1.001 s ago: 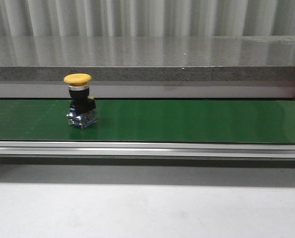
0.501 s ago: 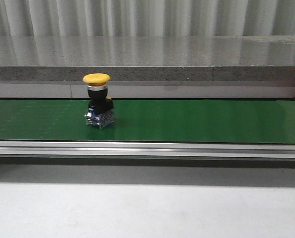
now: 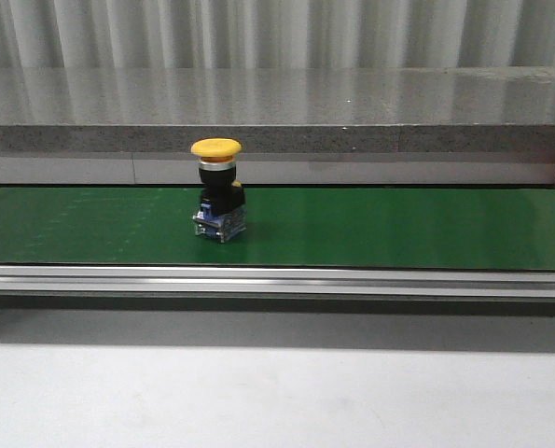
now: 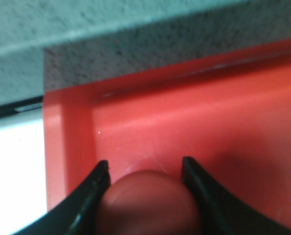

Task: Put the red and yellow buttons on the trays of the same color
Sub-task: 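Carry the red button to the red tray and lower it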

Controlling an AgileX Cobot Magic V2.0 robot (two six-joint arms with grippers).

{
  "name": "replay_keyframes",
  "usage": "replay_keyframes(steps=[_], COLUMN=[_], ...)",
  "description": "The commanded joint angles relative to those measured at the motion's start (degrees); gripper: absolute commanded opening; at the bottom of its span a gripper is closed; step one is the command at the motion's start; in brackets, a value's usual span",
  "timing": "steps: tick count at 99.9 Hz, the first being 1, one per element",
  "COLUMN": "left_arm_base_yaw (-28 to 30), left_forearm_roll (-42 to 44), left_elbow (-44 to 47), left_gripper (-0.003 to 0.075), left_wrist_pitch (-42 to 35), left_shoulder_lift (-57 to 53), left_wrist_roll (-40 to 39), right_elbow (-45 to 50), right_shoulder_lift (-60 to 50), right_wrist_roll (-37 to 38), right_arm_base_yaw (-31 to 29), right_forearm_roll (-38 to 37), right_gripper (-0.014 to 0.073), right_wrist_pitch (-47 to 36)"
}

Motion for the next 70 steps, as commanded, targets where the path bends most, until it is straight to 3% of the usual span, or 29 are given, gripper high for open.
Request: replay_keyframes(steps=[1,10,27,36,51,70], left_arm_base_yaw=[-0.4,-0.4,-0.4,-0.4,-0.4,-0.4], left_forearm_roll=[-0.5,-0.5,-0.5,-0.5,-0.5,-0.5], left_elbow=[-1.6,-1.6,-1.6,-1.6,-1.6,-1.6], left_gripper=[-0.0020,-0.0020,-0.0020,-0.0020,-0.0020,-0.0020], left_wrist_pitch=[-4.4,-4.4,-4.4,-4.4,-4.4,-4.4], left_shoulder_lift=[0.3,0.3,0.3,0.3,0.3,0.3], left_wrist_roll=[-0.1,-0.1,-0.1,-0.1,-0.1,-0.1], right_elbow=[-2.0,-2.0,-2.0,-2.6,-4.7,-8.4], right_shoulder_lift=[-3.1,-3.0,-3.4,-4.2,-6.6,-11.1], right_wrist_roll=[-0.5,-0.5,-0.5,-0.5,-0.5,-0.5], right_arm_base_yaw=[-0.2,-0.2,-0.2,-0.2,-0.2,-0.2], right_forearm_roll=[1.3,1.3,1.3,1.3,1.3,1.3], right_gripper=[0.0102,0.0162,0.0493,0.0603,0.0623,0.0623], right_wrist_pitch=[-2.5,-2.6,-2.8,-2.3,-0.2,9.5])
